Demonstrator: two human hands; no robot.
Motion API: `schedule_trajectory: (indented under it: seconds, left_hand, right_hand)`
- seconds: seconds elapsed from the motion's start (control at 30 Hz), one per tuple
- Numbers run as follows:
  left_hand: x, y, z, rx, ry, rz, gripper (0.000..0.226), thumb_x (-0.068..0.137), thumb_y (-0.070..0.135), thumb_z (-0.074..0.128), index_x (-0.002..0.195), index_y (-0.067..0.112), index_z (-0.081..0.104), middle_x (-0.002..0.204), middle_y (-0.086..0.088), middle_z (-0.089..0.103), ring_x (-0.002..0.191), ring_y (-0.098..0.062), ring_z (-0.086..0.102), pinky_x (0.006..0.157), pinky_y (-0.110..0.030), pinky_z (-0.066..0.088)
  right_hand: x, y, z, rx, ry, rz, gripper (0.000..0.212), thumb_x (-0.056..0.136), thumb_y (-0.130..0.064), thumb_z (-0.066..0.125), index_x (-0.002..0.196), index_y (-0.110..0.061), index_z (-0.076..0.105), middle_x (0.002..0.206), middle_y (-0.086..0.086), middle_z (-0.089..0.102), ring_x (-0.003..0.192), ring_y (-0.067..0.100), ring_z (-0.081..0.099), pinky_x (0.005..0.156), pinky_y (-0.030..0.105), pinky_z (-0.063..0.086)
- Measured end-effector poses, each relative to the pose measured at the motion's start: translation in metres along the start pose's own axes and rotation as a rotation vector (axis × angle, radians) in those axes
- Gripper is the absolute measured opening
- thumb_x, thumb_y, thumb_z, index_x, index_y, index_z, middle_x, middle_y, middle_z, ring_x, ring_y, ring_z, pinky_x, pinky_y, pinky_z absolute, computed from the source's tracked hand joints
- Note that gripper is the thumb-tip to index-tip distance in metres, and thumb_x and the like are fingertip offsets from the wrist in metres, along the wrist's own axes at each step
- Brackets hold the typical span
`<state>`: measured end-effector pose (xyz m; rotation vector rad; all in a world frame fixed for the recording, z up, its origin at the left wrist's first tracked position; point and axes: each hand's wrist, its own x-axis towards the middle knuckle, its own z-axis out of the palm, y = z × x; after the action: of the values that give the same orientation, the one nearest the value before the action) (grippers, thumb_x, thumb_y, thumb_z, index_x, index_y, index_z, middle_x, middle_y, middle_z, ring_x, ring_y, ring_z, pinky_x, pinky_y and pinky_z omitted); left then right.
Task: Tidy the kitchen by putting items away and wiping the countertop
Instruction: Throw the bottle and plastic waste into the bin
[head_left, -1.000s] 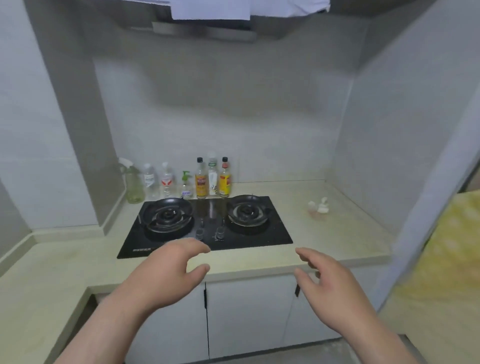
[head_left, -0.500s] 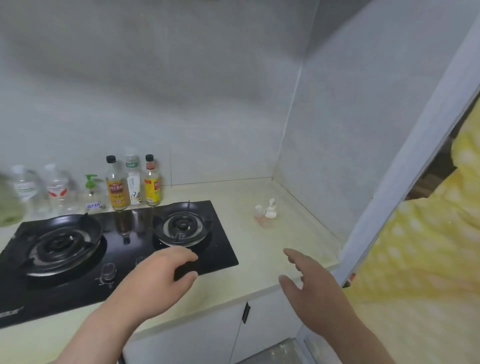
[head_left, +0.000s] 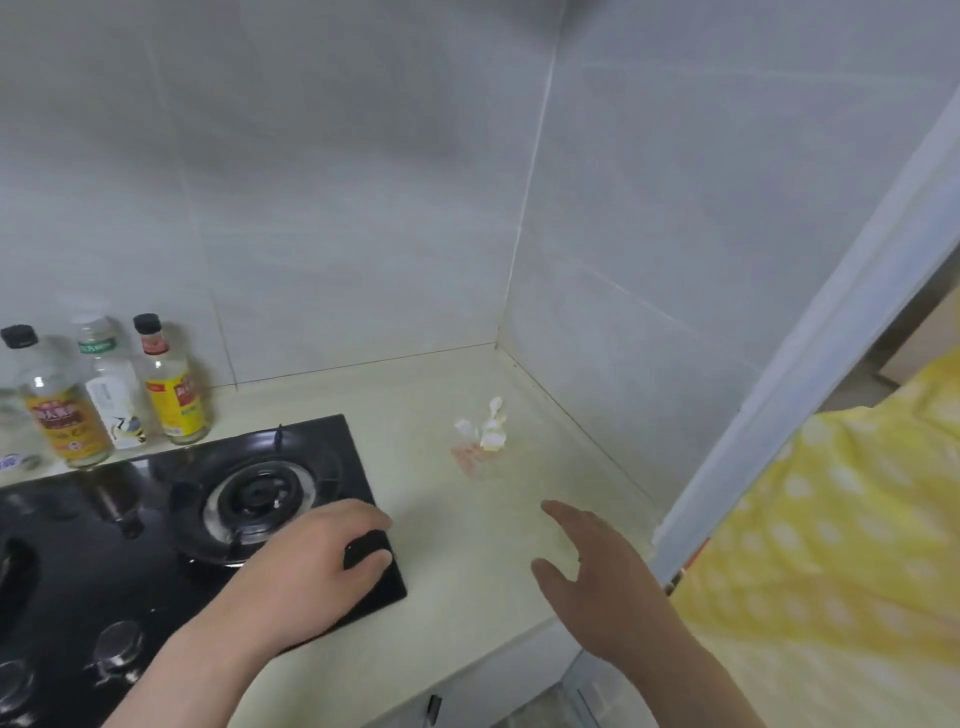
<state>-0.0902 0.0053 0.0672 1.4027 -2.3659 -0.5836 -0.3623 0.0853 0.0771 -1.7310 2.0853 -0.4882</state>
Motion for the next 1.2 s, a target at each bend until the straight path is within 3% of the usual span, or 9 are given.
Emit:
schedule_trajectory:
  seconds: [0.23, 0.37, 0.47, 0.6, 0.8, 1.0, 1.2]
  left_hand:
    - [0.1, 0.002, 0.035, -0.01, -0.04, -0.105, 0.033, 0.089, 0.039, 0.061, 0.122, 0.036, 0.061, 0.12, 0.028, 0.053, 0.11, 0.003, 0.056, 0.1, -0.019, 0.043]
    - [0.153, -0.001, 0.056, -0.025, -0.029, -0.213, 0.031, 0.09, 0.039, 0.061, 0.121, 0.036, 0.061, 0.117, 0.03, 0.051, 0.116, 0.003, 0.052, 0.097, -0.014, 0.038]
    - [0.188, -0.003, 0.077, -0.093, -0.01, -0.285, 0.029, 0.09, 0.035, 0.063, 0.119, 0.034, 0.063, 0.118, 0.026, 0.055, 0.107, 0.001, 0.054, 0.095, -0.015, 0.038]
    - [0.228, -0.005, 0.109, -0.18, -0.01, -0.376, 0.023, 0.091, 0.03, 0.062, 0.112, 0.041, 0.06, 0.119, 0.022, 0.057, 0.101, -0.001, 0.053, 0.089, -0.014, 0.037]
    - [0.254, -0.028, 0.145, -0.209, -0.057, -0.469, 0.022, 0.092, 0.029, 0.061, 0.11, 0.04, 0.06, 0.122, 0.02, 0.059, 0.102, -0.001, 0.053, 0.091, -0.015, 0.038]
    - [0.27, -0.053, 0.164, -0.122, -0.106, -0.497, 0.031, 0.093, 0.028, 0.058, 0.124, 0.027, 0.062, 0.13, 0.013, 0.058, 0.12, -0.006, 0.053, 0.1, -0.016, 0.036]
    - [0.267, -0.064, 0.169, -0.042, -0.12, -0.498, 0.035, 0.093, 0.032, 0.055, 0.127, 0.026, 0.059, 0.131, 0.012, 0.058, 0.12, -0.008, 0.054, 0.102, -0.022, 0.04]
  right_hand:
    - [0.128, 0.058, -0.007, -0.007, -0.072, -0.1, 0.066, 0.093, -0.042, 0.057, 0.152, -0.034, 0.029, 0.152, -0.014, 0.034, 0.141, 0.01, 0.031, 0.112, 0.025, 0.029]
    - [0.202, 0.086, -0.007, 0.024, -0.115, -0.138, 0.068, 0.091, -0.042, 0.059, 0.152, -0.033, 0.03, 0.153, -0.016, 0.033, 0.141, 0.008, 0.03, 0.111, 0.026, 0.032]
    - [0.249, 0.101, 0.002, 0.038, -0.174, -0.174, 0.07, 0.089, -0.043, 0.06, 0.151, -0.033, 0.031, 0.152, -0.015, 0.033, 0.141, 0.008, 0.03, 0.111, 0.029, 0.035]
    - [0.303, 0.115, 0.023, 0.006, -0.251, -0.202, 0.07, 0.086, -0.044, 0.063, 0.148, -0.031, 0.034, 0.149, -0.011, 0.036, 0.137, 0.013, 0.035, 0.106, 0.031, 0.04]
    - [0.368, 0.117, 0.071, -0.033, -0.332, -0.188, 0.071, 0.083, -0.052, 0.063, 0.145, -0.033, 0.037, 0.145, -0.001, 0.038, 0.134, 0.025, 0.035, 0.107, 0.036, 0.039]
    - [0.404, 0.119, 0.117, -0.213, -0.474, -0.216, 0.096, 0.074, -0.06, 0.069, 0.153, -0.04, 0.018, 0.154, 0.004, 0.019, 0.142, 0.032, 0.018, 0.115, 0.039, 0.027]
    - [0.423, 0.123, 0.141, -0.32, -0.499, -0.258, 0.111, 0.068, -0.066, 0.072, 0.154, -0.039, 0.008, 0.144, 0.003, 0.024, 0.135, 0.03, 0.027, 0.113, 0.039, 0.034]
